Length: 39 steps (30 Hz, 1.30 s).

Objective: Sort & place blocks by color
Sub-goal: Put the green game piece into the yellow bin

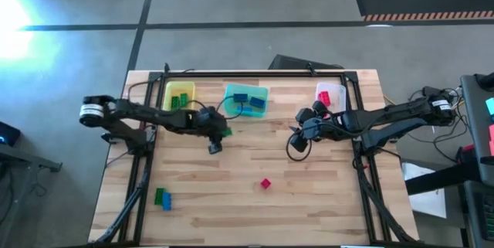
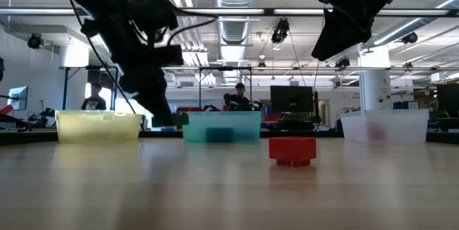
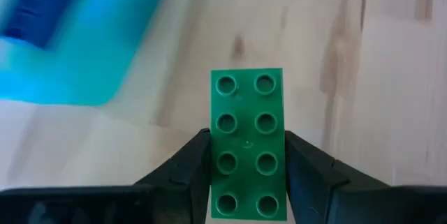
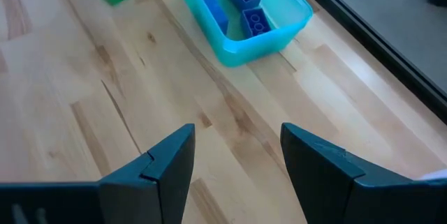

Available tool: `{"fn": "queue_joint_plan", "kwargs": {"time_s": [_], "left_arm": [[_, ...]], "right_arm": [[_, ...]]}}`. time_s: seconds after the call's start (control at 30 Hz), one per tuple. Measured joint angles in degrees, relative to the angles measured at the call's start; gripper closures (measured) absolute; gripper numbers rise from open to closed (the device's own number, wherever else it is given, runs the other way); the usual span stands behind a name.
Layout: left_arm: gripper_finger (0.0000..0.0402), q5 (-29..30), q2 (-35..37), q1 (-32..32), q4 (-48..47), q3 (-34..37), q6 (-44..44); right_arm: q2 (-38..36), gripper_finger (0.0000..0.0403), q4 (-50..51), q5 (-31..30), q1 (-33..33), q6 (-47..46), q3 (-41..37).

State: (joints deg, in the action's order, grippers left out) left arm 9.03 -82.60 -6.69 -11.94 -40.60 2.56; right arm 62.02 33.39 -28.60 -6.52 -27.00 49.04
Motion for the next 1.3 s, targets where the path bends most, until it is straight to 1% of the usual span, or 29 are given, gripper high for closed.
{"fn": "queue_joint_plan", "kwargs": {"time_s": [0.07, 0.13, 0.27, 0.37, 0.47, 0.53, 0.7, 0.8, 0.9, 0.97, 1.13, 1.3], "left_arm": [[0.028, 1.47, 2.81, -0.01, -0.94, 0.0, 1.49], [0.028, 4.81, 5.82, -0.06, -3.48, 0.0, 3.15], [0.028, 14.73, 12.17, -0.23, -8.88, 0.0, 6.24], [0.028, 23.19, 16.34, -1.61, -12.66, 0.0, 10.96], [0.028, 30.67, 19.89, -4.52, -16.87, 0.0, 17.77], [0.028, 33.29, 21.52, -7.52, -20.31, 0.02, 22.33], [0.028, 33.29, 22.51, -16.62, -25.73, 0.03, 32.98], [0.028, 30.52, 20.86, -21.7, -27.94, 0.11, 36.47], [0.028, 23.83, 18.35, -25.92, -28.04, 0.22, 36.26], [0.028, 21.42, 16.08, -28.06, -28.13, 0.24, 36.12], [0.028, 20.8, 10.55, -32.05, -27.73, 0.24, 36.12], [0.028, 18.93, 6.84, -33.73, -27.52, 0.24, 36.1]], "right_arm": [[0.0, 0.02, -0.11, 0.0, 0.01, 0.0, 0.0], [0.0, 0.02, -0.18, 0.02, 0.01, 0.0, 0.0], [0.0, 0.02, -0.28, 0.0, 0.01, 0.02, 0.0], [0.0, 0.02, -0.33, 0.02, 0.0, 0.04, 0.0], [0.0, 0.02, -0.53, 0.02, 0.01, 0.11, 0.0], [0.0, 0.02, -0.74, 0.02, 0.01, 0.17, 0.0], [0.0, 0.02, -0.72, 0.02, 0.01, 0.25, 0.0], [0.0, 0.02, -0.72, 0.02, -0.01, 0.26, 0.0], [0.0, 0.02, -0.72, 0.04, 0.0, 0.24, 0.0], [0.0, 0.02, -0.72, 0.07, 0.0, 0.25, 0.0], [0.0, 0.02, -0.7, 0.07, -0.01, 0.24, 0.0], [0.0, 0.02, -0.72, 0.07, -0.01, 0.24, 0.0]]}}
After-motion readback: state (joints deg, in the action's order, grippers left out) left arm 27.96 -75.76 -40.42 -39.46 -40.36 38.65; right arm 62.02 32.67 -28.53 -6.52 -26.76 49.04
